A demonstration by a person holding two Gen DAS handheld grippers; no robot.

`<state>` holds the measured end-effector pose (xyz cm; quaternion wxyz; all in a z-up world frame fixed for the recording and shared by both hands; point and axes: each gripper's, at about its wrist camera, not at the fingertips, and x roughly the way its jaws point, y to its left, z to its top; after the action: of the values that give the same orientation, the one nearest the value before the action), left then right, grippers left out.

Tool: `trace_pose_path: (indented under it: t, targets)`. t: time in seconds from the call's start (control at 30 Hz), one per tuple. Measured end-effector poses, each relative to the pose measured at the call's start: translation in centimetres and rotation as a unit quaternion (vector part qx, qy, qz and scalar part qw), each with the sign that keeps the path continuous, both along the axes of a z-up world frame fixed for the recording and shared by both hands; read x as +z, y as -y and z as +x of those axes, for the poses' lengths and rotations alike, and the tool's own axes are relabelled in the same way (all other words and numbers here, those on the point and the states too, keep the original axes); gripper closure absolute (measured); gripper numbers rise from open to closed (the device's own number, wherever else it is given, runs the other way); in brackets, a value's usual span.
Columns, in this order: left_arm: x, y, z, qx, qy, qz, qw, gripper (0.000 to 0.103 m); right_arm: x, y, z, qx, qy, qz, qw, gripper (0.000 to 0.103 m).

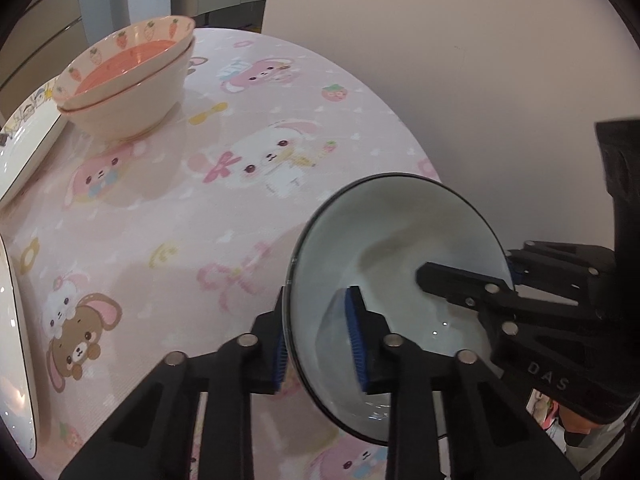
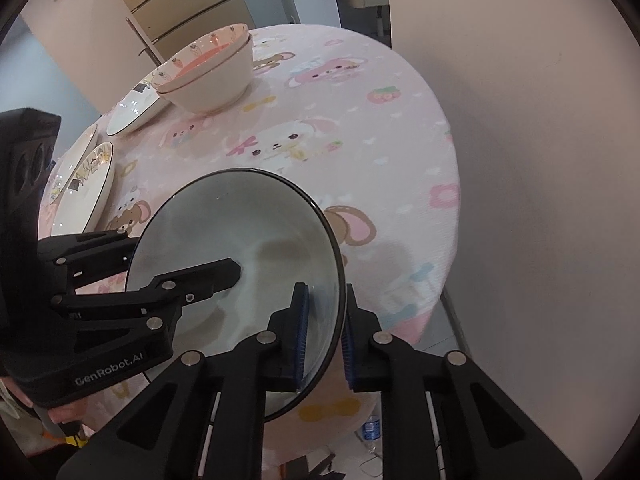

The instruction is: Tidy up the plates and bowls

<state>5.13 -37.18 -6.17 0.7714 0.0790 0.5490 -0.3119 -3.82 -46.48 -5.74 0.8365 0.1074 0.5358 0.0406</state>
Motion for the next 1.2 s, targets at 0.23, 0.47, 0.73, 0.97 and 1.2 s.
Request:
trace_pose_path:
  t: [0.23,0.47,0.73,0.97,1.2]
  targets:
    - [0.5,-0.4,0.0,0.000,0.008,0.004,1.0000,0.085,0.0,0.6,0.5,-0.005,-0.027,0.029,0.999,0.091]
    - [2.0,-1.2,-0.5,-0.003,0.033,0.006,0.9994,0.088,1.8,-0.1,0.3,0.000,-0.010,0.008,1.000,0.094]
    - [4.4,-2.7,-0.6,0.009,0.061,-0.007,0.9981,0.090,3.5,-1.6,0.3,0.014,0.011,-0.007,1.000,0.094]
    - [6.2,-4.3,-0.9,0.022,0.084,-0.012,0.9962,0.090,5.0,-3.2,0.6,0.028,0.024,-0.009,0.999,0.094]
    - [6.0,-6.5,-0.6,0.042,0.082,-0.002,0.9958,0.090,4.1,-5.6,1.5,0.051,0.015,-0.006,0.999,0.094]
